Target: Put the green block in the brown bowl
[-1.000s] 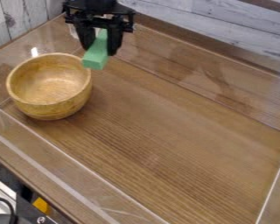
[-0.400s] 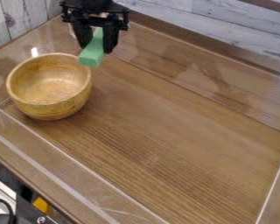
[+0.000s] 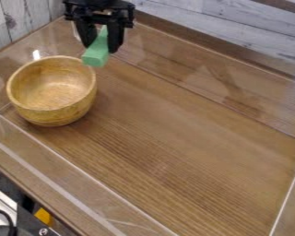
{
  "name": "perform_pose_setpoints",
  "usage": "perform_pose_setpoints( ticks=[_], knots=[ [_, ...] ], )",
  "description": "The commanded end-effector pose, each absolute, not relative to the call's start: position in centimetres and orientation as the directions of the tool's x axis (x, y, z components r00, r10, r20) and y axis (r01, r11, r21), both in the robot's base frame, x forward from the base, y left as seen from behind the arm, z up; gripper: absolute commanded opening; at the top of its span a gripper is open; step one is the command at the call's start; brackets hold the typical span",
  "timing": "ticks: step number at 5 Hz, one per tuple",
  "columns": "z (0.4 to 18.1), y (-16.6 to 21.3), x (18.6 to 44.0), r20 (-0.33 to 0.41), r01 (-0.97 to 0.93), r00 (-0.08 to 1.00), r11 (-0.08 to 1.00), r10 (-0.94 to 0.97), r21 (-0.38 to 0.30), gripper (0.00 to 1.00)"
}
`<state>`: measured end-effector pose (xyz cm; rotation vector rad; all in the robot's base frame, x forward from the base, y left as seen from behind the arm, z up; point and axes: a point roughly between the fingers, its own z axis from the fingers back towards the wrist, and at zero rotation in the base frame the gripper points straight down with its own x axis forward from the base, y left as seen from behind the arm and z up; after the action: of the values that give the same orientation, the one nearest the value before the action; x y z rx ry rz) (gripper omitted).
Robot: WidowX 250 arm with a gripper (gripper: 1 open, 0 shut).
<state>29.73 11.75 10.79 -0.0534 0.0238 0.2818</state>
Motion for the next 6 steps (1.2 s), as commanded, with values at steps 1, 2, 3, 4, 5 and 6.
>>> perform_pose_setpoints(
  ticks=[1,2,3,4,5,6],
  knots=[
    [11.3,10.4,30.3,-0.005,-0.299,0.954,0.952,0.299,-0.058,0.0],
    [11.1,9.2,29.7,-0.011,-0.314,0.949,0.947,0.314,-0.068,0.0],
    [11.2,8.2,29.3,-0.006,-0.319,0.948,0.945,0.319,-0.076,0.0],
    [11.3,8.3,28.8,-0.001,-0.327,0.945,0.942,0.328,-0.077,0.0],
    [10.0,8.7,28.9,0.01,-0.377,0.926,0.923,0.379,-0.076,0.0],
    [10.1,10.3,29.0,0.03,-0.423,0.904,0.904,0.426,-0.058,0.0]
  ],
)
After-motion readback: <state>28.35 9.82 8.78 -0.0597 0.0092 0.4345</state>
